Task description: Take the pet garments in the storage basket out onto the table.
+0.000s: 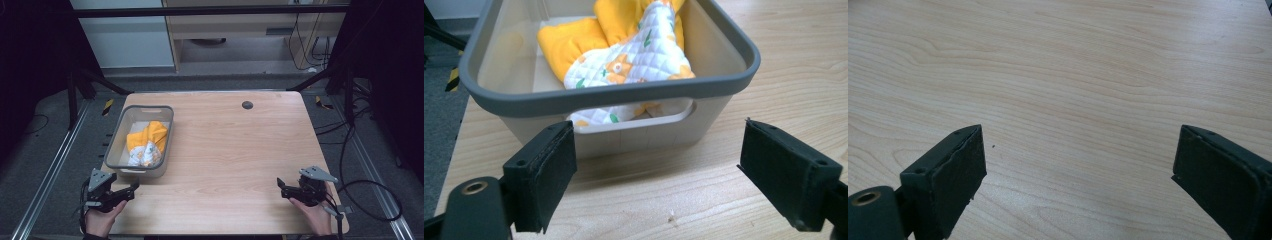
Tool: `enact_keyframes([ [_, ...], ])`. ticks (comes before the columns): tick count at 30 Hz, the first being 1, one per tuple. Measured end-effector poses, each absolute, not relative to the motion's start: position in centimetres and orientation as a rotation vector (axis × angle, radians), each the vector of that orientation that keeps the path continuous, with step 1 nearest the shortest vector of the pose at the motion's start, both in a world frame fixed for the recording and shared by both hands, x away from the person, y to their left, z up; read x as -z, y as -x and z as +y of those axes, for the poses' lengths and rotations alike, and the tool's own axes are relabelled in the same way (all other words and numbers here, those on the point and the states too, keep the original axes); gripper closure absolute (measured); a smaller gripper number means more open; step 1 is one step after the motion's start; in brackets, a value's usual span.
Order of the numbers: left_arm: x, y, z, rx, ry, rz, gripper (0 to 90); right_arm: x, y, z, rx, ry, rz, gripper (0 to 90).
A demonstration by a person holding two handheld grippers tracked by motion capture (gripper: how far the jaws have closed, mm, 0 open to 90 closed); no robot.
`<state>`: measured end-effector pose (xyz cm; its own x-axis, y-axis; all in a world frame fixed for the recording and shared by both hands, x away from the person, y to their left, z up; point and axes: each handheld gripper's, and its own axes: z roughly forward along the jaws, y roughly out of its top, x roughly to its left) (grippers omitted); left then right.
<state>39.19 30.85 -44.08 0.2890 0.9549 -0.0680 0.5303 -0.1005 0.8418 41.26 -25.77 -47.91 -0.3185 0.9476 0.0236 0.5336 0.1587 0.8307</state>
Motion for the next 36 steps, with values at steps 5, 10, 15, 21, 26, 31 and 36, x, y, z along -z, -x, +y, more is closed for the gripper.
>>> enact_keyframes([
  [5, 43.4, -39.1, 30.8, -0.669, -1.741, 1.341, 13.0, 48.0, -41.3, -25.7, -1.048, -1.402, 1.931, 6.7],
  [10, 42.4, -39.0, 30.8, -0.676, -1.728, 1.323, 12.0, 48.0, -41.3, -25.6, -1.049, -1.392, 1.938, 6.8],
  [15, 41.6, -39.2, 30.8, -0.680, -1.729, 1.311, 11.4, 48.1, -41.3, -25.6, -1.048, -1.392, 1.939, 6.8],
  [21, 40.4, -39.5, 31.0, -0.693, -1.724, 1.293, 10.8, 48.2, -41.4, -25.6, -1.045, -1.389, 1.940, 6.8],
  [26, 39.9, -39.7, 31.0, -0.690, -1.727, 1.290, 10.3, 48.2, -41.4, -25.5, -1.042, -1.389, 1.944, 6.8],
  [31, 39.1, -40.0, 30.8, -0.684, -1.727, 1.281, 10.1, 48.2, -41.3, -25.5, -1.046, -1.382, 1.937, 6.8],
  [36, 38.5, -40.5, 30.7, -0.689, -1.722, 1.273, 10.1, 48.2, -41.3, -25.5, -1.046, -1.377, 1.938, 6.9],
])
